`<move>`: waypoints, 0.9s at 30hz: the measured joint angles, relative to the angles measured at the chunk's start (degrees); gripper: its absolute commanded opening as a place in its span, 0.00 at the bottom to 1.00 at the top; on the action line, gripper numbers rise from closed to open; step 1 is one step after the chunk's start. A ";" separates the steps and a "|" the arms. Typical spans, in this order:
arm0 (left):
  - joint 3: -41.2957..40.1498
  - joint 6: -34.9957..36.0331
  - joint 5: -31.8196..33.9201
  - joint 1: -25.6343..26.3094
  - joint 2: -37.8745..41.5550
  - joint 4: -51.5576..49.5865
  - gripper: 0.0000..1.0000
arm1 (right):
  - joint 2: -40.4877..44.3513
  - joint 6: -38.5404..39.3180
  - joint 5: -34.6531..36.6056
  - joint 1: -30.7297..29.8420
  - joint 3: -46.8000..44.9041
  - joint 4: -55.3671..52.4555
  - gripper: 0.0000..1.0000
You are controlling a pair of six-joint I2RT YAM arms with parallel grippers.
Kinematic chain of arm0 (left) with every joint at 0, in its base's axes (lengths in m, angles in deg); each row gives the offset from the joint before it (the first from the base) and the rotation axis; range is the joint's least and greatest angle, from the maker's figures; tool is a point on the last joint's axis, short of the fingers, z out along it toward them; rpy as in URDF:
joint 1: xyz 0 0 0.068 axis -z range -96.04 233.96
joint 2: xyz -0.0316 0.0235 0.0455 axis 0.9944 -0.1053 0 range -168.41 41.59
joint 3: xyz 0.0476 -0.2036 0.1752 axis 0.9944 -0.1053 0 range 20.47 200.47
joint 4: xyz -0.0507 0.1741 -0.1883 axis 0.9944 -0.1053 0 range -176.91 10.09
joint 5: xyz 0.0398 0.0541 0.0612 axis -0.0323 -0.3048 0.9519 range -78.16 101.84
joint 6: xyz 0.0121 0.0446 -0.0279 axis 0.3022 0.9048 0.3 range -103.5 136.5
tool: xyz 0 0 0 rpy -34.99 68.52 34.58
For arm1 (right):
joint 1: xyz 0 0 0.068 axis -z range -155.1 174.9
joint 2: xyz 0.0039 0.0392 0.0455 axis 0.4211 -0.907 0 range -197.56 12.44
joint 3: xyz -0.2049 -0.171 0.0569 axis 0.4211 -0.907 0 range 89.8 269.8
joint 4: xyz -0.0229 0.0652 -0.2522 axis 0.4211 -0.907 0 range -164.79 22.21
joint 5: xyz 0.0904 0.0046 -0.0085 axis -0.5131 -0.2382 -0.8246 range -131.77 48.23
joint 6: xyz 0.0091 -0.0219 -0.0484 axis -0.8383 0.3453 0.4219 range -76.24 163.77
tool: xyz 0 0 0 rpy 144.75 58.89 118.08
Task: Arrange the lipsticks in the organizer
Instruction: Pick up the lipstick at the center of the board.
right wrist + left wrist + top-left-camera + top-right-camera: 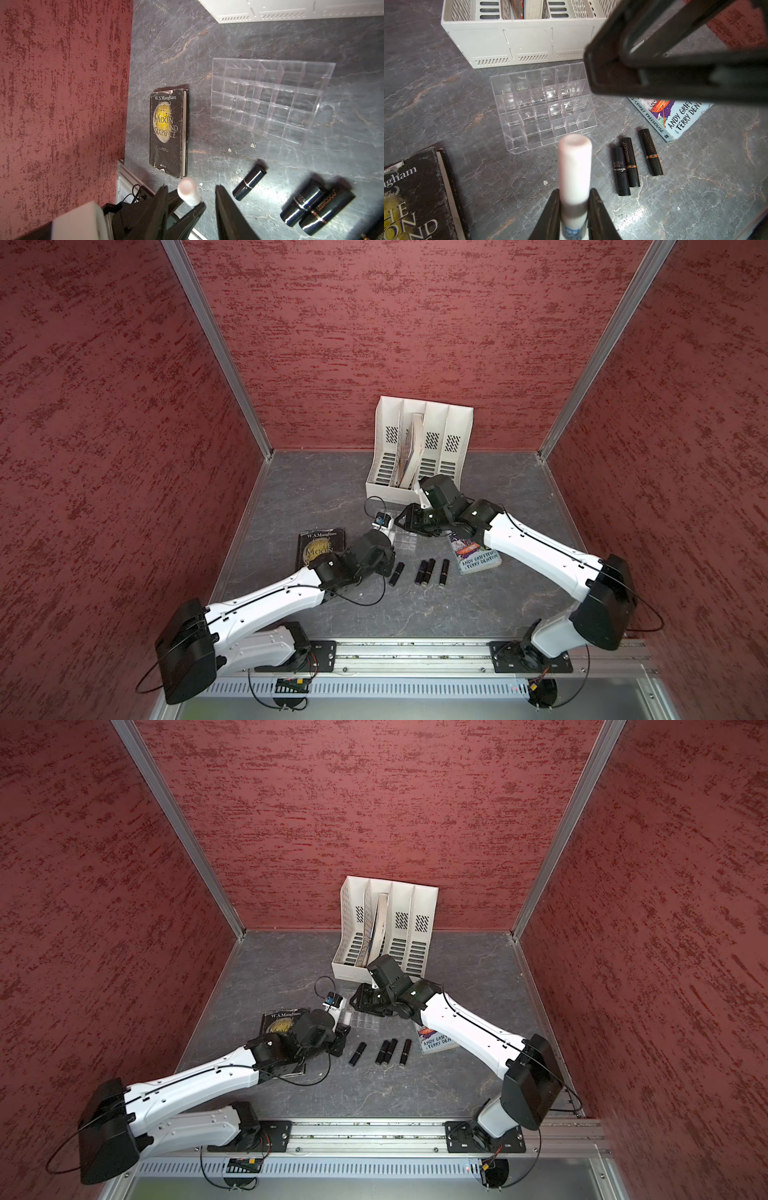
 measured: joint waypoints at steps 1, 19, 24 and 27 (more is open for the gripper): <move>-0.22 0.24 0.17 0.15 0.22 0.61 0.18 | -0.04 0.00 -0.02 -0.07 0.00 -0.13 0.41; -1.07 2.69 0.46 0.74 2.16 3.91 0.15 | -1.79 0.24 -3.91 -1.68 0.98 -0.50 0.34; -1.07 2.93 0.46 0.98 2.16 3.91 0.15 | -2.62 0.24 -4.35 -1.97 0.98 -0.46 0.27; -1.07 3.08 0.46 1.09 2.19 3.85 0.15 | -2.82 0.31 -4.31 -1.99 0.98 -0.50 0.23</move>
